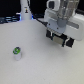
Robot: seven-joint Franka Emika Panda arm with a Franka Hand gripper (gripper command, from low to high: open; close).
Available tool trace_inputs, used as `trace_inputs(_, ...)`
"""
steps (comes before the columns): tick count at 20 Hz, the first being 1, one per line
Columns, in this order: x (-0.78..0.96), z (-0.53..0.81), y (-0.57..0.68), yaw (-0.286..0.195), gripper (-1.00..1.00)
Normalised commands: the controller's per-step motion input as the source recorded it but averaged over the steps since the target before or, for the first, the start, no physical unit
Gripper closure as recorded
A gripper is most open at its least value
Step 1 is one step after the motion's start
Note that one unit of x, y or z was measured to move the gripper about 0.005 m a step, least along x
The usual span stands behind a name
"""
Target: Open the kcup holder, insert the kcup into the holder, and close the kcup holder
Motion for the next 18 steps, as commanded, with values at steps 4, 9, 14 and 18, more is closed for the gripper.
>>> trace_inputs(4,0.48,0.1,-0.21,-0.031,-1.0)
trace_inputs(9,0.16,0.24,-0.1,-0.082,-1.0)
trace_inputs(14,0.26,0.34,-0.26,-0.139,-1.0)
trace_inputs(18,0.13,0.4,-0.45,-0.237,-1.0)
